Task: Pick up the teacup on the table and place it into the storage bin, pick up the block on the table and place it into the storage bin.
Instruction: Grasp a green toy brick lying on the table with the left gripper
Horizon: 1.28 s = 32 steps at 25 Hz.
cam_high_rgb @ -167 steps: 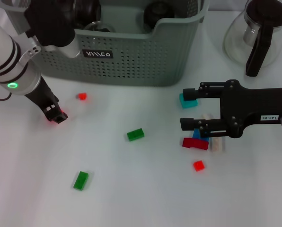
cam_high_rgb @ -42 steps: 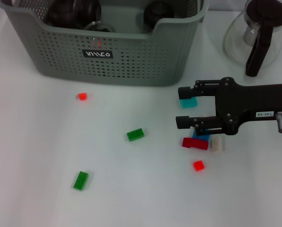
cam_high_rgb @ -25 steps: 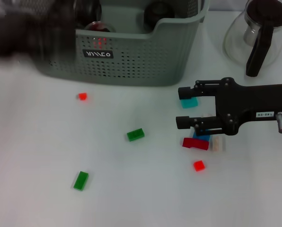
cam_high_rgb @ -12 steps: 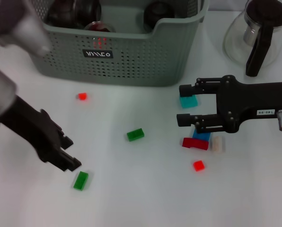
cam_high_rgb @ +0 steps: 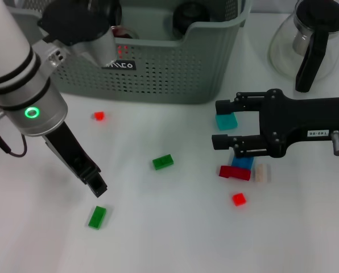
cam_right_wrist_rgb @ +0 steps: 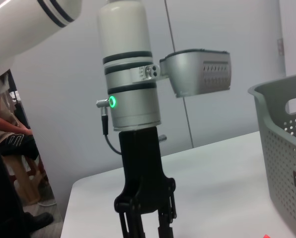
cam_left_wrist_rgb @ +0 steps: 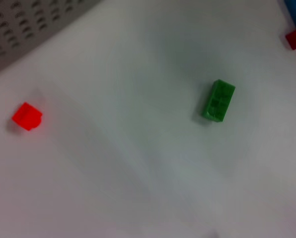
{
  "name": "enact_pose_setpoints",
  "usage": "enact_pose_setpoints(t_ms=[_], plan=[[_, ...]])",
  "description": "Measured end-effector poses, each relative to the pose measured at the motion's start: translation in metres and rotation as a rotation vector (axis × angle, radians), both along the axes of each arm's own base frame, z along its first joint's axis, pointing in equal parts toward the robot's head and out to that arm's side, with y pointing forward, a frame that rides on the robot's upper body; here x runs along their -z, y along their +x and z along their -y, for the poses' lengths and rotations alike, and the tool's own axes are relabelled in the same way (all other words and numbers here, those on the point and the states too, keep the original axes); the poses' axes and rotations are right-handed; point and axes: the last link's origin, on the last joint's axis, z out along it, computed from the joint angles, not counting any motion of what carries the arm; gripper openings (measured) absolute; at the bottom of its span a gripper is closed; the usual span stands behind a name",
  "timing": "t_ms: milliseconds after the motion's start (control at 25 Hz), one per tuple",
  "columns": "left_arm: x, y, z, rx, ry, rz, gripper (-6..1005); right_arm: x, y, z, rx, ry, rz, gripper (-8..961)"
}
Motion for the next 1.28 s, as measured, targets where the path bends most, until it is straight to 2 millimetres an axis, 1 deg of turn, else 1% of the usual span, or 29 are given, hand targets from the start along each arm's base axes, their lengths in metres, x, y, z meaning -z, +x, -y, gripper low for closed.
enact_pose_setpoints(t_ms=[160,320,400,440,600,720,1000,1200,1280], plan=[[0.003,-0.001,0.002,0.05,-0.034,-0.016,579,0.0,0.0,-0.001,-0.002,0.006,-0.001,761],[0.001,-0.001,0.013,0.318,-0.133,0.056,579,-0.001,0.0,-0.002,-0.003,0.012,0.001,761],[0.0,-0.005,0.019,0.429,-0.16,0.094,579,0.0,0.0,-0.002,-0.002,0.013,0.001,760],[-0.001,-0.009,0.02,0.457,-0.164,0.104,579,0.0,0.0,-0.002,-0.002,0.014,-0.001,760],[-0.002,-0.024,0.022,0.46,-0.204,0.14,579,0.0,0.0,-0.002,0.001,0.017,-0.001,760],[-0.001,-0.031,0.023,0.459,-0.222,0.157,578,0.0,0.0,-0.004,0.011,0.024,0.002,760],[0.001,-0.032,0.027,0.511,-0.298,0.158,578,0.002,0.0,-0.003,0.024,0.021,-0.008,760],[0.007,-0.029,0.027,0.566,-0.332,0.138,555,0.005,0.002,-0.003,0.053,0.019,-0.032,760],[0.013,-0.028,0.027,0.599,-0.362,0.1,546,0.005,0.003,-0.003,0.064,0.024,-0.04,760]])
